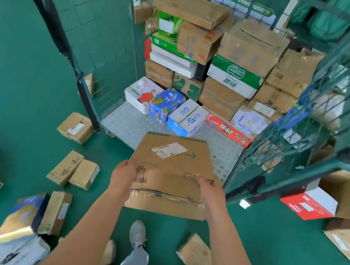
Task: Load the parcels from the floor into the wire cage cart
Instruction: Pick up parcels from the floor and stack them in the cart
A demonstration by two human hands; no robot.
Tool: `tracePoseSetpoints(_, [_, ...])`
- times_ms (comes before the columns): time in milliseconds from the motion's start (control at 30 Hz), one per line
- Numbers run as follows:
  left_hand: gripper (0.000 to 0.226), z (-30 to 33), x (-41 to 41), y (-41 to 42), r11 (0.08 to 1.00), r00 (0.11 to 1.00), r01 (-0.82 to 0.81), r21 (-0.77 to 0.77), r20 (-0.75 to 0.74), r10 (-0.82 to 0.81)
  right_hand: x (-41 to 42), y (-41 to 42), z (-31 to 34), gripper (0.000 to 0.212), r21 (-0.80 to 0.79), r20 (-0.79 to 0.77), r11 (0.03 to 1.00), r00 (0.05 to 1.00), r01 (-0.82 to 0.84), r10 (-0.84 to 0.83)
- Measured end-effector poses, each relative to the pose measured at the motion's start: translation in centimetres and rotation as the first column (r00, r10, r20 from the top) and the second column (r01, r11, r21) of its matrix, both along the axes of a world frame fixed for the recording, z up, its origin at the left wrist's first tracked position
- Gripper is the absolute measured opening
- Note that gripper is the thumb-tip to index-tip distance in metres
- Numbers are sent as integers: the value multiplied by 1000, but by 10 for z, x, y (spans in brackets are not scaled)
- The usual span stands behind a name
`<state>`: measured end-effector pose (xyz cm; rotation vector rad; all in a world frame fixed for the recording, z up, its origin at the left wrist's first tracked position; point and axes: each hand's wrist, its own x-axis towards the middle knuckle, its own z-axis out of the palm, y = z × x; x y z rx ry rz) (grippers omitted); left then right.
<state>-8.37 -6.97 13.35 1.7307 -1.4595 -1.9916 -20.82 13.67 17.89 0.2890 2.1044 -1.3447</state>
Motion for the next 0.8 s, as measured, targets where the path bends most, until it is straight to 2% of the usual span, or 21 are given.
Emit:
tracePoseSetpoints(200, [32,18,-46,-39,999,999,17,-37,-46,-19,-26,-41,0,86,48,6,996,997,77,-78])
tracePoseSetpoints(300, [24,11,-59,-51,999,998,40,-19,-55,-41,-45,-52,3,73,57,-1,995,996,87,-87])
tracePoseSetpoints(467, [21,5,-90,-69,997,995,71,-20,-75,-72,-71,-66,0,40,54,-29,994,995,95,-93])
tracePoseSetpoints(600, [17,-5,-122,-80,990,990,131,-57,-48,-134,-93,-72,-12,39,88,-21,992,996,91,-90])
tracePoseSetpoints(733, [12,-23,-157,-83,977,979,206,-53,-2,-206,-123,-64,-26,25,142,46,989,997,47,-54])
tracePoseSetpoints(800, [15,-28,-182,-82,967,968,251,-34,25,-250,-146,-60,-38,30,179,87,983,994,50,-66])
